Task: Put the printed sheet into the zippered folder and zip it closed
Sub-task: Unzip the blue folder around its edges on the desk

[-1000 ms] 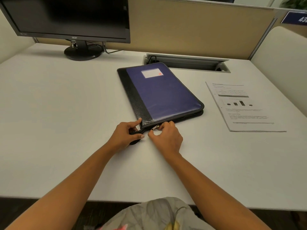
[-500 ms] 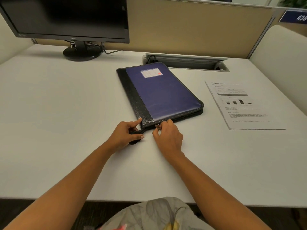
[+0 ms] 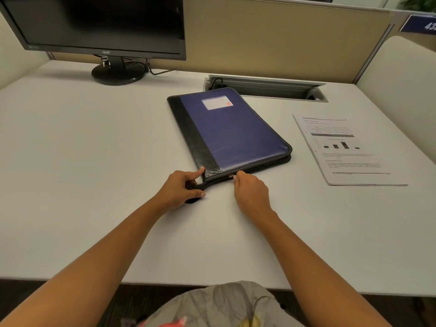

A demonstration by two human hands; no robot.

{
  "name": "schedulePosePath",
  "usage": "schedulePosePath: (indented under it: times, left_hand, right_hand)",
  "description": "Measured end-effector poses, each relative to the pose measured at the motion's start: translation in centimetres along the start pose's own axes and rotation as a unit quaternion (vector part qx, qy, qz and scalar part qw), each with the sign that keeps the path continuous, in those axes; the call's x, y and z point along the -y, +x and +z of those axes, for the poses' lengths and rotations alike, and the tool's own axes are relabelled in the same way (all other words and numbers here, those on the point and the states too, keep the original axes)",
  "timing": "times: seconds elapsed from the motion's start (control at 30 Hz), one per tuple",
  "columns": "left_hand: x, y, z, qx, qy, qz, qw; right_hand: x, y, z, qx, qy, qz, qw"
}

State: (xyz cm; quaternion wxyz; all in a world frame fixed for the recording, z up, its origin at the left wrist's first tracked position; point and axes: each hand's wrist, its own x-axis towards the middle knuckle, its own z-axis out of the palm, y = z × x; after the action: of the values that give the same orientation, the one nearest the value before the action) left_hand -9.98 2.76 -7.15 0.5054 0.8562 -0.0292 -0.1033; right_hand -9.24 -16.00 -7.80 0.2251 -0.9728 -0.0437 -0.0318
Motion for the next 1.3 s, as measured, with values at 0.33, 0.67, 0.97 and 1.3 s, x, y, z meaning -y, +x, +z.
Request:
schedulePosePath:
  times: [0.33,0.67,0.97,1.3]
  left_hand:
    - [-0.3,0.0,0.1,-0.001,0.065,0.014,0.998]
    - [-0.5,0.0,0.0,-0.011,0.078,0.007,0.997]
    - [-0.3,-0.3,0.6,-0.097,0.072,0.022,0.992]
    - [-0.8,0.3,0.8,-0.027,0.233,0.075,0.969]
  right_hand:
    - [0.6,-0.6,0.8,0.01,-0.013,-0.026,1.0]
    - [0.5,-0.8,0.7,0.016,-0.009,-0.06,0.998]
    - [-0.5,-0.4,0.3,-0.013,-0.053,-0.043,0.998]
    - [-1.2,0.4,-0.3,-0.013,-0.081,-0.02,0.996]
